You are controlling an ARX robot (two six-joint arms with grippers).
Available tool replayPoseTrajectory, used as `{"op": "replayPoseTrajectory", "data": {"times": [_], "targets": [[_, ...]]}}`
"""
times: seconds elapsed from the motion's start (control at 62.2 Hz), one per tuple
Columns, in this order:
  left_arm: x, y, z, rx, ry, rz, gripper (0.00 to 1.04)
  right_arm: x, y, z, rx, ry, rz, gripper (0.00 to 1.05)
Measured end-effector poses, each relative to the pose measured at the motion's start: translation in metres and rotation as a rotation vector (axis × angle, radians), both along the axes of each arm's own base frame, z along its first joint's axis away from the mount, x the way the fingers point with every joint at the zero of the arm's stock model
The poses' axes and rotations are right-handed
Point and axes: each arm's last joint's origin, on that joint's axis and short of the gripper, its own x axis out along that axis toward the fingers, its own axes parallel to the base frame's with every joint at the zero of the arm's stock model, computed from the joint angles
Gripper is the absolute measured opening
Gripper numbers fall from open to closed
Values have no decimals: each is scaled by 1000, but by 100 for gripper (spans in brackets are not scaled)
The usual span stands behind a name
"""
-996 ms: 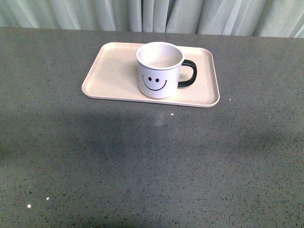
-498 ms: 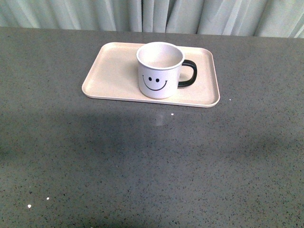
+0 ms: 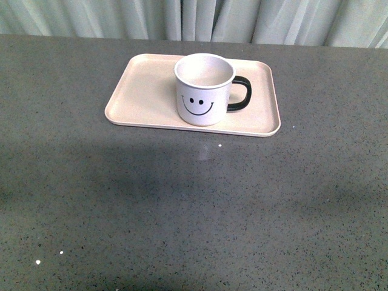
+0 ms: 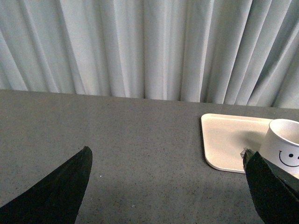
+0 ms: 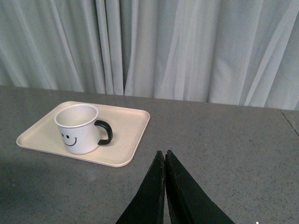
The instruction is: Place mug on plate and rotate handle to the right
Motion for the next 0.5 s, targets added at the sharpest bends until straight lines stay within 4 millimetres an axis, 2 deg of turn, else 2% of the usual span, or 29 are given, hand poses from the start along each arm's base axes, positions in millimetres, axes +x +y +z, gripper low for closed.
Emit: {"op": "replayPoseTrajectory", "data": {"times": [0.129, 0.498], "targets": [[0, 0, 0, 0, 0, 0, 95, 0, 0, 0, 0, -2, 0, 2], [0, 0, 0, 0, 0, 0, 95, 0, 0, 0, 0, -2, 0, 67]]}}
